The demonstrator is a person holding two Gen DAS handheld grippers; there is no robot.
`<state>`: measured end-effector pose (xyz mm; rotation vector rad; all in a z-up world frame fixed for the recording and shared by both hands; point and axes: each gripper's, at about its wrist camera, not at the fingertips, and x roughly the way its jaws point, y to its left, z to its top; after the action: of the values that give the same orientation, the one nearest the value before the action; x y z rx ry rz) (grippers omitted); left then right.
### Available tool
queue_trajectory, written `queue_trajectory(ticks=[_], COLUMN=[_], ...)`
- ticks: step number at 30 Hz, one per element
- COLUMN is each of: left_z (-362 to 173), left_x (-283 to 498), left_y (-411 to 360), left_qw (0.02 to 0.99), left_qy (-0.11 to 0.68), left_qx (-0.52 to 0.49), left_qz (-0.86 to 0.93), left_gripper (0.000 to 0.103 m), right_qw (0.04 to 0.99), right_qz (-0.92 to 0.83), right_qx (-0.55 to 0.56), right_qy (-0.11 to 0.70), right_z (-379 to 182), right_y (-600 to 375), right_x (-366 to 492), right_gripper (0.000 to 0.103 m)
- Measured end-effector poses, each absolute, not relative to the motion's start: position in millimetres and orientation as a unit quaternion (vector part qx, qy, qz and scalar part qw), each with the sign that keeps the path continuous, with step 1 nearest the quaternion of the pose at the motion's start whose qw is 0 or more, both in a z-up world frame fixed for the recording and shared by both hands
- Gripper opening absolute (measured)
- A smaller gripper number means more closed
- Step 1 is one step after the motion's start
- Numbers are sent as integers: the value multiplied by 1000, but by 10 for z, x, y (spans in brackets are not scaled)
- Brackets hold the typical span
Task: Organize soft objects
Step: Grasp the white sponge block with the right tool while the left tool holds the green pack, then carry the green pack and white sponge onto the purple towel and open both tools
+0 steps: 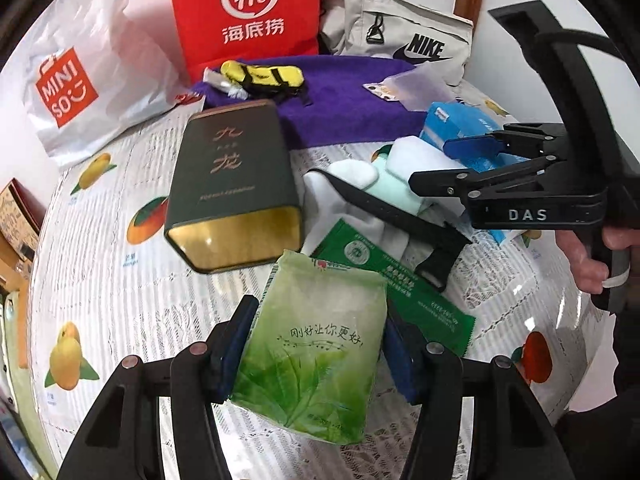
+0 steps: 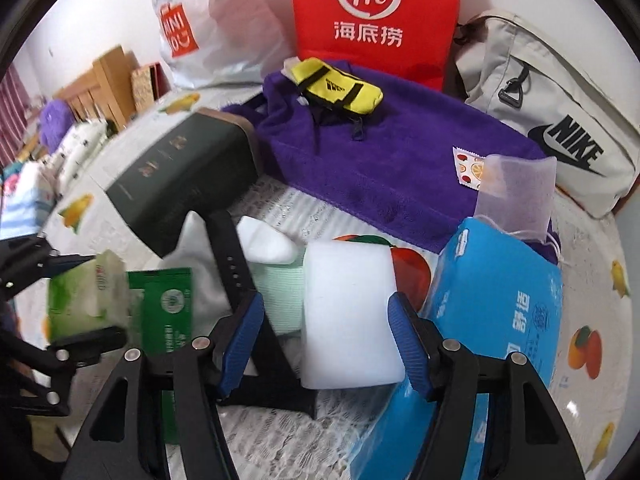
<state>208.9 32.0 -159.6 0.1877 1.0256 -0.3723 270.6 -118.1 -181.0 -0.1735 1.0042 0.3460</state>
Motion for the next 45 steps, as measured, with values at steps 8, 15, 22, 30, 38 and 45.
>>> queue_trajectory(ticks=[8, 15, 22, 30, 38, 45], left_z=[-1715, -1691, -1538, -1281, -975, -817], left_x=[2044, 2013, 1921, 1894, 2027, 2314], left_y=[465, 463, 466, 440, 513, 534], left_qw=[845, 849, 859, 874, 893, 899], left_qy=[500, 491, 475, 456, 433, 427], left_qx=[96, 100, 109, 106, 75, 49], left_qz=[-164, -166, -158, -130, -94, -81], left_gripper=[57, 57, 57, 57, 57, 57], right_qw=[850, 860, 872, 891, 897, 914], right_qz=[141, 151, 154, 143, 101, 71], right_qx=[-128, -108, -84, -48, -1, 19], right_qy=[492, 476, 456, 428, 431, 399], right_z=[-1967, -1822, -1549, -1224, -1173, -953], right_y=[-1107, -1162, -1242, -1550, -2135, -2473], right_x=[2789, 2736, 2585, 2286, 1838, 1780], right_gripper=[31, 31, 31, 32, 32, 32])
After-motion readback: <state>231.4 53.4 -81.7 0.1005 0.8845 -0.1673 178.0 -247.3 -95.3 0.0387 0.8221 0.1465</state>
